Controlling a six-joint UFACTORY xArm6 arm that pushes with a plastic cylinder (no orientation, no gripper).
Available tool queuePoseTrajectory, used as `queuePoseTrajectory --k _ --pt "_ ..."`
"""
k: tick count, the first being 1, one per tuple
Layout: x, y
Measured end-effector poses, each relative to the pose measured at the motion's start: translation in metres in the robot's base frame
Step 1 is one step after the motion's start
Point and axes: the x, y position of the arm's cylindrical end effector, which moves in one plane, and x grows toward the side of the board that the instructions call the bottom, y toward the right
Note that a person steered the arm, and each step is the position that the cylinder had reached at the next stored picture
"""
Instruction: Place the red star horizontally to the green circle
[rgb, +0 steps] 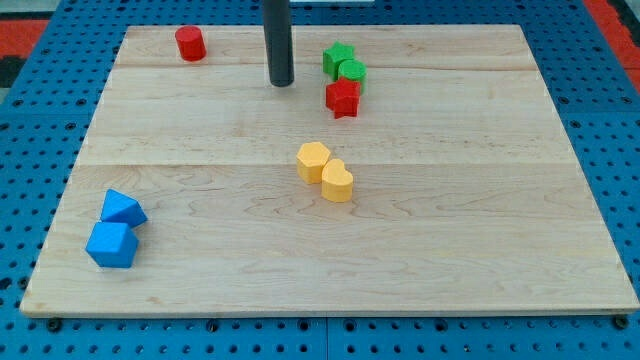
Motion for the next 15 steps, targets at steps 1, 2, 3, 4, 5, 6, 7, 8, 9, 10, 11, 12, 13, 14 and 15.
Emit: queuePoseTrajectory --k 1,2,3,4,5,6,7,8,9,10,11,12,13,14,15 --pt "-0.044 0.008" --pt "-0.05 0.073" --pt "-0.025 0.108" --pt "0.001 0.093" --pt "0.004 0.085" --pt "0.006 0.123" --pt "0.006 0.139" --pt "0.031 0.194" --pt "0.091 0.185" --pt "0.118 0.156" --pt "0.096 0.125" --pt "0.056 0.111" --pt "0.036 0.092" --pt "0.024 0.084" --pt "0.024 0.084"
